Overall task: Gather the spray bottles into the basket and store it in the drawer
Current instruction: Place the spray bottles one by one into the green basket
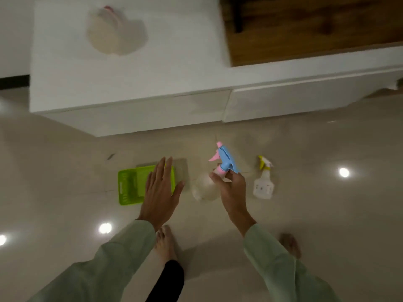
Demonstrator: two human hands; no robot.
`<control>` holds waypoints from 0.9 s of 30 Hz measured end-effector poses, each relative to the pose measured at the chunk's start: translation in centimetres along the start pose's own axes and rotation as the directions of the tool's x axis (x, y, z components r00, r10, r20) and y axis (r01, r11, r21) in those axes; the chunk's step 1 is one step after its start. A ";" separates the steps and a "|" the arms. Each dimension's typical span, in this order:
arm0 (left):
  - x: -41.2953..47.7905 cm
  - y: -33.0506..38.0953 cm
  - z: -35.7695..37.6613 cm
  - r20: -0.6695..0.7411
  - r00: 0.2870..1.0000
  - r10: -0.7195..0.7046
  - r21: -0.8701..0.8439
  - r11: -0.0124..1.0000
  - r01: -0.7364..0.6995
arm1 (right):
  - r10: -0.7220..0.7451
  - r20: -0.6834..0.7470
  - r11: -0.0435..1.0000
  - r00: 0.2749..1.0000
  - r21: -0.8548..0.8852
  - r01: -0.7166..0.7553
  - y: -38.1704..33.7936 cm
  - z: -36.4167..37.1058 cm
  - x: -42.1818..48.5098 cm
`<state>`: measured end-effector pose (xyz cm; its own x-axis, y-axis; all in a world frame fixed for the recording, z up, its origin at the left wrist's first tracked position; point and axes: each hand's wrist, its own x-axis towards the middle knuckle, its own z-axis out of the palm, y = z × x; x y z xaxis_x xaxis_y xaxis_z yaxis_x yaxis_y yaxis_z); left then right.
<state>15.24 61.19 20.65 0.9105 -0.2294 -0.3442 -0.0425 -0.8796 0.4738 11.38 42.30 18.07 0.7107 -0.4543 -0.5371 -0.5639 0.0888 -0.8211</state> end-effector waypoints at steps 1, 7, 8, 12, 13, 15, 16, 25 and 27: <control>0.1 -2.5 -0.7 -0.001 1.000 -0.021 -0.009 1.000 0.021 | -0.017 0.006 1.000 1.000 -0.023 0.017 0.3 2.8 -0.1; 2.2 -13.5 -0.5 0.005 0.996 -0.084 -0.010 0.996 0.084 | -0.127 -0.017 0.984 0.992 -0.131 0.124 4.7 15.3 1.8; 2.7 -14.9 0.1 0.009 0.996 -0.091 -0.011 0.996 0.091 | -0.142 -0.024 0.980 0.990 -0.144 0.137 5.9 16.7 2.5; 4.5 -19.3 3.2 -0.004 0.992 -0.126 -0.026 0.992 0.126 | -0.191 0.016 0.960 0.981 -0.203 0.191 11.0 21.5 5.0; 4.9 -20.3 4.1 -0.006 0.991 -0.132 -0.036 0.991 0.131 | -0.211 0.028 0.952 0.977 -0.221 0.212 12.3 22.5 5.6; 5.5 -22.0 5.6 -0.002 0.990 -0.140 -0.042 0.989 0.140 | -0.269 0.038 0.922 0.962 -0.278 0.269 14.8 24.1 6.3; 5.8 -22.9 6.5 0.001 0.990 -0.141 -0.039 0.989 0.141 | -0.298 0.043 0.903 0.954 -0.313 0.296 16.0 24.9 6.6; 7.9 -26.0 10.7 -0.015 0.991 -0.130 -0.035 0.991 0.129 | -0.420 0.028 0.770 0.907 -0.518 0.373 22.2 28.2 8.2; 8.1 -25.7 10.8 -0.019 0.992 -0.125 -0.040 0.991 0.124 | -0.396 0.052 0.768 0.917 -0.528 0.362 22.7 28.0 8.2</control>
<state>19.31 77.45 -3.04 0.9161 -0.1096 -0.3857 0.0875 -0.8840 0.4591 16.25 65.42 -10.38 0.8968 -0.4056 -0.1768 -0.3979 -0.5647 -0.7230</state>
